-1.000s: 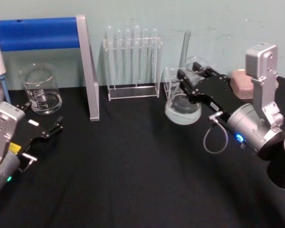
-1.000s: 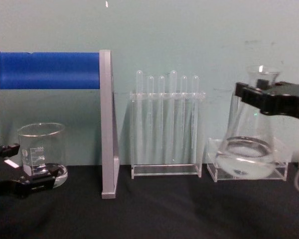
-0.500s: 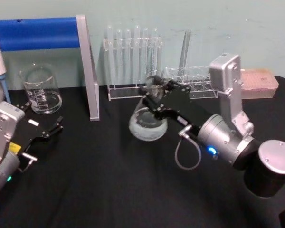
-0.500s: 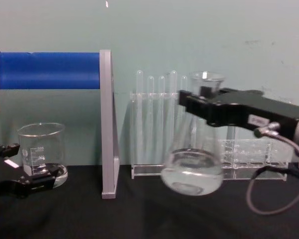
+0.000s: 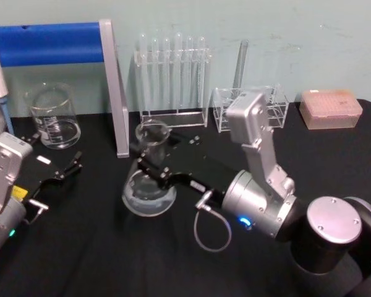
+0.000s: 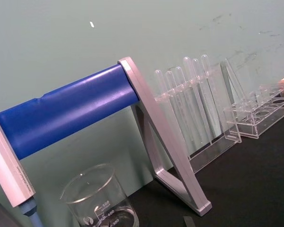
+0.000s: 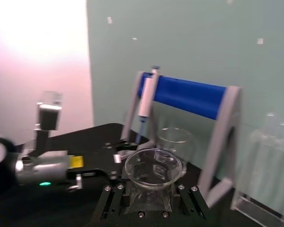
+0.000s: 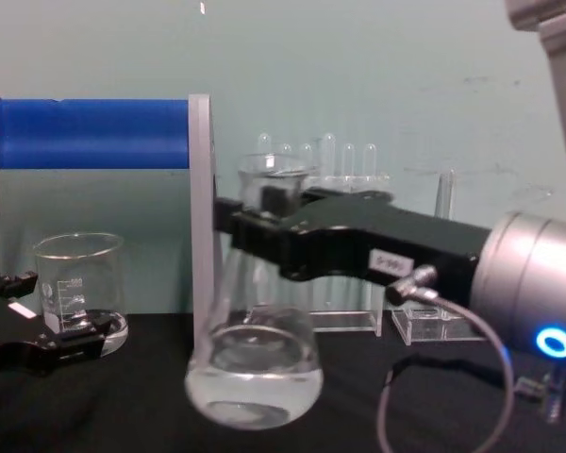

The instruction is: Grasp the erlenmeyer flask with one hand, shake it three times, then place it back.

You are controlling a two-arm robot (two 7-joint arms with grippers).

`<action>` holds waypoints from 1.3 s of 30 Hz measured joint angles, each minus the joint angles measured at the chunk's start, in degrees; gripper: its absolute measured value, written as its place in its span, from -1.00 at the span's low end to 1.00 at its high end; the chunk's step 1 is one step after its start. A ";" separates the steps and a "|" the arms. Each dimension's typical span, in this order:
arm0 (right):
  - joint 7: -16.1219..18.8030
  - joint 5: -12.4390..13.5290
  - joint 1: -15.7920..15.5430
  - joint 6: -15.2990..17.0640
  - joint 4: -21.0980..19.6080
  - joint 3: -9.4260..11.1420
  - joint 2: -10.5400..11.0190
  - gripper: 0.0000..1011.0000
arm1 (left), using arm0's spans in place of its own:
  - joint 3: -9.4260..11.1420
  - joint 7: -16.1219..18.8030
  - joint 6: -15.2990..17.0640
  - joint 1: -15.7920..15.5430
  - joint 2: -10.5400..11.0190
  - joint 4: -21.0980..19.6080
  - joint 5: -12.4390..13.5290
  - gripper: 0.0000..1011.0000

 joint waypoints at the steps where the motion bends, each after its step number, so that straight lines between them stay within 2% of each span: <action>1: 0.17 0.03 0.01 0.02 -0.10 -0.31 0.07 -0.11 | 0.00 0.00 0.00 0.00 0.00 0.00 0.00 0.98; 12: 1.68 0.27 0.45 0.41 -0.90 -3.45 1.17 -0.11 | 0.00 0.00 0.00 0.00 0.00 0.00 0.00 0.98; 19: 1.53 0.58 0.73 0.43 -0.98 -3.73 1.51 -0.11 | 0.00 0.00 0.00 0.00 0.00 0.00 0.00 0.98; 27: -0.36 0.88 0.99 0.13 -0.51 -1.99 1.78 -0.11 | 0.00 0.00 0.00 0.00 0.00 0.00 0.00 0.98; 39: -4.33 0.57 1.17 -0.60 0.90 3.59 2.48 -0.11 | 0.00 0.00 0.00 0.00 0.00 0.00 0.00 0.98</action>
